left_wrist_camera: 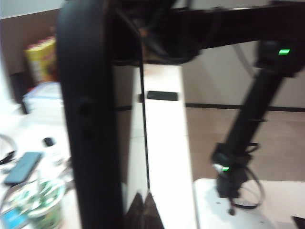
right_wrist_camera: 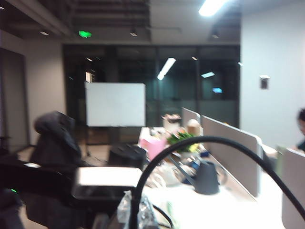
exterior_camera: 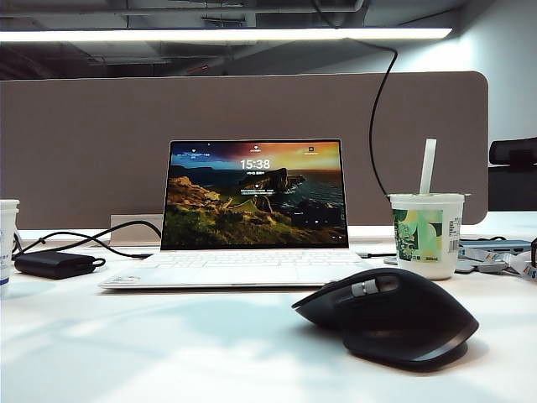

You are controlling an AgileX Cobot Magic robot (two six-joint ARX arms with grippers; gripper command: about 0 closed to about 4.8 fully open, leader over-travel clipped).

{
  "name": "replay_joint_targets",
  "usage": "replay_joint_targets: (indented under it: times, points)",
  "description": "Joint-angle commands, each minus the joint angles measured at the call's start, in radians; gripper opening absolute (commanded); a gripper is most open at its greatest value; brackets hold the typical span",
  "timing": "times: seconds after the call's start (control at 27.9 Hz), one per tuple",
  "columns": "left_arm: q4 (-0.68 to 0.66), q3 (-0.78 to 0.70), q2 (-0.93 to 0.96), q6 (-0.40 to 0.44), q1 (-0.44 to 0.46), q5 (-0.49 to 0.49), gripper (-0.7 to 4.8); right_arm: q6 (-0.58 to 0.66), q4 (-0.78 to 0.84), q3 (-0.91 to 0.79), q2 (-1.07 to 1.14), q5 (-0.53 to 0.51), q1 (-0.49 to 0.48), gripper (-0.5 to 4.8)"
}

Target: Pick up the black phone, pick up the charger plug, insert the charger plug into the phone's charging port, and finally place the connected phone back on the desk.

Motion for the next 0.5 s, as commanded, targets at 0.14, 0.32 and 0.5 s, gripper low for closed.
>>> replay_joint_targets:
  times: [0.14,0.32,0.5]
  points:
    - [0.044,0.007,0.018,0.007,0.001,0.124,-0.07,0.153,0.152,0.004,-0.006,-0.011,0.003,-0.05]
    - [0.047,0.007,0.035,0.006,-0.002,0.124,-0.07,0.210,0.156,0.004,-0.006,-0.015,0.003,-0.05]
    - [0.064,0.007,0.050,0.007,-0.034,0.140,-0.07,0.214,0.173,0.004,-0.006,-0.034,0.004,-0.05]
